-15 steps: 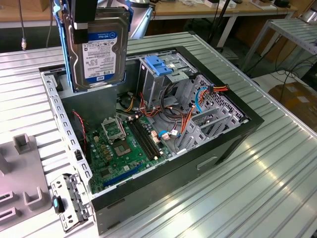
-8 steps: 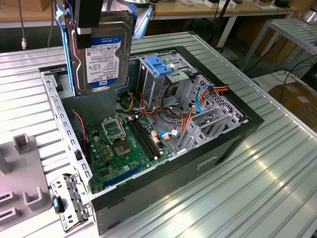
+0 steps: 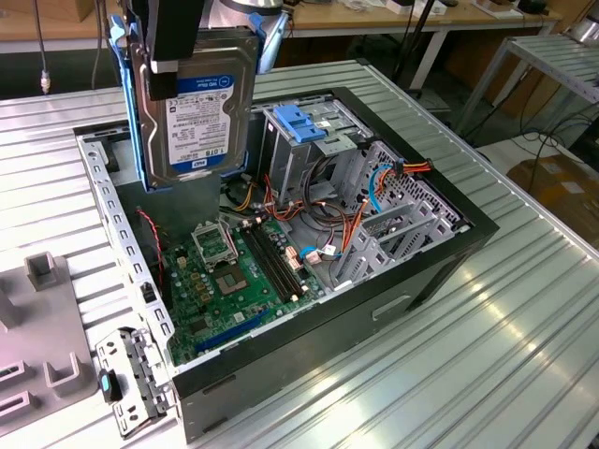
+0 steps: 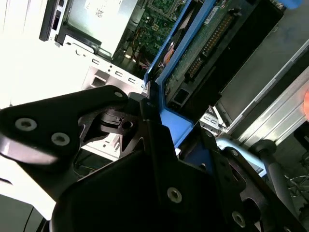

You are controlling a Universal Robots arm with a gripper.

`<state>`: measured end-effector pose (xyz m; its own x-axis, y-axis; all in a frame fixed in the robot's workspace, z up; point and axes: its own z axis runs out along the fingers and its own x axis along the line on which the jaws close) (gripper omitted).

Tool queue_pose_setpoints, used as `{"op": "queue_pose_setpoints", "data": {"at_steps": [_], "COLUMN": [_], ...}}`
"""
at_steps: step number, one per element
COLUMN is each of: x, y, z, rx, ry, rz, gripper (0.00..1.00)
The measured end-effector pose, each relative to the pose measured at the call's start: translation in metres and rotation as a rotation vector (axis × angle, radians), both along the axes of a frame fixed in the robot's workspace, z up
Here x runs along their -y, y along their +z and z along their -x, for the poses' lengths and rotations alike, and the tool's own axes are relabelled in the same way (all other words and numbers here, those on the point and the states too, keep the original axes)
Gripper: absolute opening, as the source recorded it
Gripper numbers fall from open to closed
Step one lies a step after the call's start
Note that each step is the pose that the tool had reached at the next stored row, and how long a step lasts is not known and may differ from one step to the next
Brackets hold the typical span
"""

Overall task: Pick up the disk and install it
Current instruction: 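Insert the disk into the insertion slot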

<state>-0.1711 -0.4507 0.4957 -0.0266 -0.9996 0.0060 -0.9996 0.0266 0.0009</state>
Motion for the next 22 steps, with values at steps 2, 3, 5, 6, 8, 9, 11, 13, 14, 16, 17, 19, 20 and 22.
{"op": "queue_pose_setpoints", "data": {"at_steps": [2,3,5,6,8,9,11,13,14,16,17,19,20,22], "x": [0.0024,0.0034,0.0056,0.0070,0.0078,0.0078,0.0079,0.0079,0.0079,0.0079,0.0080,0.0098,0.0117,0.0183], "y": [0.0000,-0.0001,-0.0002,-0.0003,-0.0004,-0.0005,-0.0006,-0.0006,-0.0006,-0.0006,-0.0007,-0.0011,-0.0014,-0.0016], "z": [-0.0002,-0.0004,-0.0010,-0.0022,-0.0056,-0.0075,-0.0122,-0.0176,-0.0202,-0.0249,-0.0271,-0.0281,-0.0282,-0.0282], "rx": [0.0000,0.0000,0.0000,0.0000,0.0000,-0.0001,-0.0001,0.0000,0.0000,-0.0001,0.0000,-0.0001,0.0000,0.0000], "ry": [0.000,0.000,0.000,0.000,0.000,0.000,0.000,0.000,0.000,0.000,0.000,0.000,0.000,0.000], "rz": [0.0000,0.0000,0.0000,0.0000,0.0001,0.0001,0.0001,0.0001,0.0000,0.0001,0.0000,0.0002,0.0000,0.0001], "gripper": [0.37,0.37,0.37,0.37,0.37,0.37,0.37,0.37,0.37,0.37,0.37,0.37,0.37,0.37]}}
